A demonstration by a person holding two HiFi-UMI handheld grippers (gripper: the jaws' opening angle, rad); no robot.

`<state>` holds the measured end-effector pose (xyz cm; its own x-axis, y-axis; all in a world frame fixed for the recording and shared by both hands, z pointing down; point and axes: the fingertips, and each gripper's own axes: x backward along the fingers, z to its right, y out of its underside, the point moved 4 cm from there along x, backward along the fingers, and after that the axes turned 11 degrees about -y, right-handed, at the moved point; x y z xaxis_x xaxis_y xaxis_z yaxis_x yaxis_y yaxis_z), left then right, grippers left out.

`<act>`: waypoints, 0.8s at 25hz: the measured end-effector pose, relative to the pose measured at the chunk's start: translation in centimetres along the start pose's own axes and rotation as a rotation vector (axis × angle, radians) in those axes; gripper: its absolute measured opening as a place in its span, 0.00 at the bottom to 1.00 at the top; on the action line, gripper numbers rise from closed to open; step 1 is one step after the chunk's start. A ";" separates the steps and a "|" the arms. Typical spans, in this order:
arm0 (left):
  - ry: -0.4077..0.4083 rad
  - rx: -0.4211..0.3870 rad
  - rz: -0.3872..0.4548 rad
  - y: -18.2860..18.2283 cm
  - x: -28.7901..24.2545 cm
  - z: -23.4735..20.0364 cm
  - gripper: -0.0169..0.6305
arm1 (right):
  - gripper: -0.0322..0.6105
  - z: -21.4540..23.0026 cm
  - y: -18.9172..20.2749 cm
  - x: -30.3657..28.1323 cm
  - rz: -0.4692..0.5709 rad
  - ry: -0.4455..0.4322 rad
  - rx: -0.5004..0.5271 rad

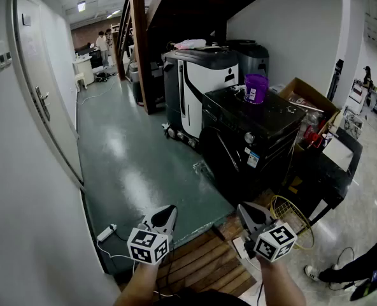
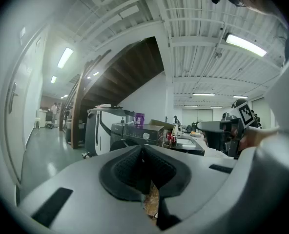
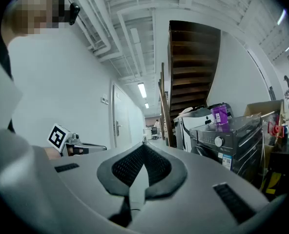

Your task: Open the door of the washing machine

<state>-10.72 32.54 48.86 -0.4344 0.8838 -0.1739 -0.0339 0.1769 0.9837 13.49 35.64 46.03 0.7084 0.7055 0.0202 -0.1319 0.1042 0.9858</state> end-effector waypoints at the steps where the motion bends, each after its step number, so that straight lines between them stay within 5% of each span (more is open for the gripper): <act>1: 0.000 -0.001 -0.001 0.0 0.0 -0.1 0.06 | 0.07 -0.1 0.1 -0.1 0.000 0.000 0.001; 20: -0.009 0.004 -0.023 0.0 -1.2 0.7 0.06 | 0.08 1.3 0.5 0.4 -0.010 -0.002 0.012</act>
<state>-9.58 31.77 49.01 -0.4253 0.8833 -0.1973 -0.0405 0.1992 0.9791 14.59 35.03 46.77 0.7111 0.7030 0.0103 -0.1163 0.1031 0.9878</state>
